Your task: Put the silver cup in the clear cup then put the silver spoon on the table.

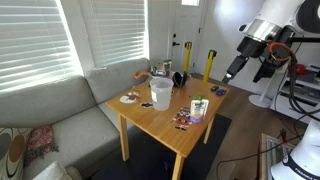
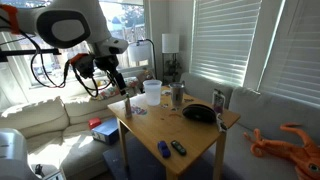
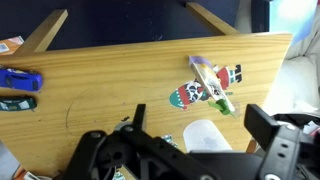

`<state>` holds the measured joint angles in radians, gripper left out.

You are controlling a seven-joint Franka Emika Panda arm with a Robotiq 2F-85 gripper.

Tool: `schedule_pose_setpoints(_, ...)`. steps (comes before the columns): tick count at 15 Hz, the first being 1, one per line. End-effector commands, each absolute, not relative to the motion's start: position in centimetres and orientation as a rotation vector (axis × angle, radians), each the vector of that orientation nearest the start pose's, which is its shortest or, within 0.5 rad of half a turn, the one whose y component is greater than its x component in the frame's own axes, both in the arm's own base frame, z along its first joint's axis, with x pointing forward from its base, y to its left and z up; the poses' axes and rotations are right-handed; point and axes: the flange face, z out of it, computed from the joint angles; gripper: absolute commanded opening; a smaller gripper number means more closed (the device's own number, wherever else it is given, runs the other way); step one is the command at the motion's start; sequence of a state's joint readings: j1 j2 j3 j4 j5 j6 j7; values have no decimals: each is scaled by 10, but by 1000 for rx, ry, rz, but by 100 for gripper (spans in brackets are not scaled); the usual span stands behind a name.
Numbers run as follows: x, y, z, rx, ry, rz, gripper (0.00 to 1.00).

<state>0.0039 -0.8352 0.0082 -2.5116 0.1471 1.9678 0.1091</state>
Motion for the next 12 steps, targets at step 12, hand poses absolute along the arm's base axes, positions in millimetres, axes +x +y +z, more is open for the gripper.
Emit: schedule_pose_setpoints(12, 425, 7, 591, -3058, -8, -442, 100)
